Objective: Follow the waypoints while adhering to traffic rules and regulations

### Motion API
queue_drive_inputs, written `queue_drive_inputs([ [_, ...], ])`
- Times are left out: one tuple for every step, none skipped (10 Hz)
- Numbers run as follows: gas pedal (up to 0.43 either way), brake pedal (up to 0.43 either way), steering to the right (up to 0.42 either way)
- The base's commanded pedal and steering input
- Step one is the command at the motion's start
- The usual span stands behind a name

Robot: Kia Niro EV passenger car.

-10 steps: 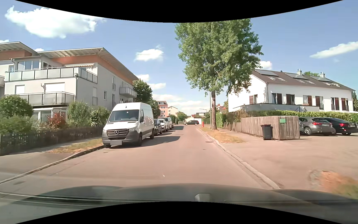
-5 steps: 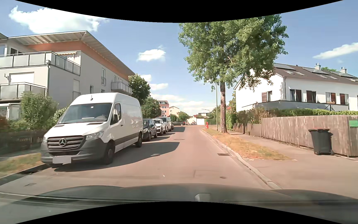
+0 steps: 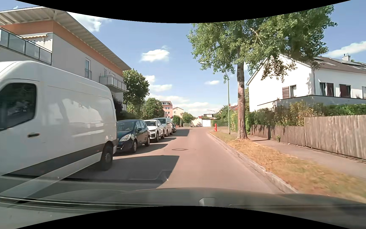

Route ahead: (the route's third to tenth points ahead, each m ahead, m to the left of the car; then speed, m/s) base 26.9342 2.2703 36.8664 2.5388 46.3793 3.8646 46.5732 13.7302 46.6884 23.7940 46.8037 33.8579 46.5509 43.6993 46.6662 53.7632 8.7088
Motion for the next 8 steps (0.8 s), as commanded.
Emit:
queue_drive_inputs([
  [0.028, 0.006, 0.0],
  [0.02, 0.006, 0.0],
  [0.02, 0.006, 0.001],
  [0.02, 0.006, 0.001],
  [0.02, 0.006, 0.001],
  [0.02, 0.006, 0.001],
  [0.02, 0.006, 0.001],
  [0.02, 0.006, 0.001],
])
